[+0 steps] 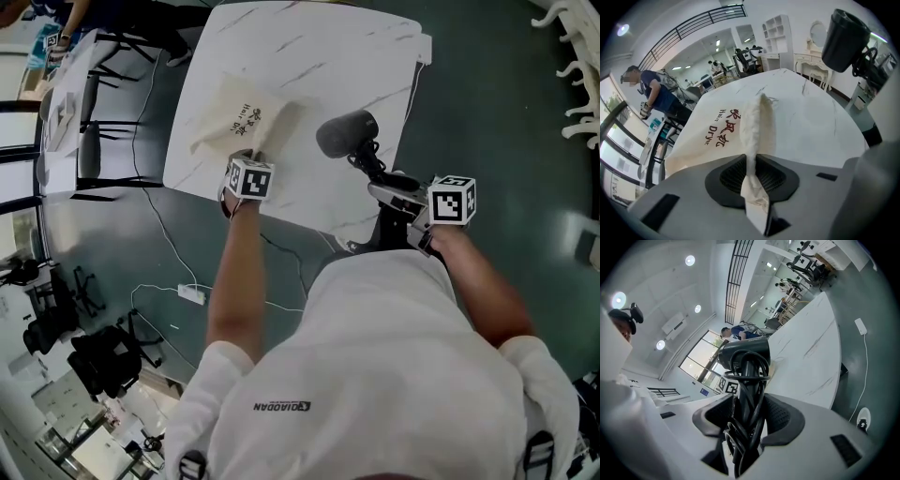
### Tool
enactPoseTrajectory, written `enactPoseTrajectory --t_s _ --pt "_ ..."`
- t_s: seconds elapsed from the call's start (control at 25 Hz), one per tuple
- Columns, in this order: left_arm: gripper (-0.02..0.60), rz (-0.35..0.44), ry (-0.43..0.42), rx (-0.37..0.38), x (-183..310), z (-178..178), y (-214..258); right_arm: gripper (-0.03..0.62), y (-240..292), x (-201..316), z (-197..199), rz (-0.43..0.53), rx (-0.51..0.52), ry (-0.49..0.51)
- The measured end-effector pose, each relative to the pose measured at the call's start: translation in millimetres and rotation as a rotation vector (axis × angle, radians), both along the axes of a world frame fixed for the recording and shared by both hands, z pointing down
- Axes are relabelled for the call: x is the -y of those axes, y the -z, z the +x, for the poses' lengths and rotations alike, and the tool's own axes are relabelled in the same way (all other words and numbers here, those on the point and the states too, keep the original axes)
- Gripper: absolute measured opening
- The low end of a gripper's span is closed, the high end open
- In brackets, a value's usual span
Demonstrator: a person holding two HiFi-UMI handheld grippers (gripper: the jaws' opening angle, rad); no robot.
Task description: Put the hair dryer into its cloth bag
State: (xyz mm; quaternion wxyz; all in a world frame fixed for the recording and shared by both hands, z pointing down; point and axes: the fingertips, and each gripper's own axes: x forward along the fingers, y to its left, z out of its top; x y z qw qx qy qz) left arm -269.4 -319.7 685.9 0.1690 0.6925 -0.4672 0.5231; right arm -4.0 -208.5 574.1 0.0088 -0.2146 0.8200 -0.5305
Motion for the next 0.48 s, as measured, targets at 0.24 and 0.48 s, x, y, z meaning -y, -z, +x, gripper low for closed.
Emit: enactPoseTrajectory --t_s 0.24,0.48 --pt "0.064 0.067 0.009 -0.065 1 8 42 0.216 0 -2 -10 0.029 -0.038 0.063" --pt "0.063 0.144 -0.041 -0.117 -10 23 92 0.216 -7 -11 -34 0.067 -0.126 0.167"
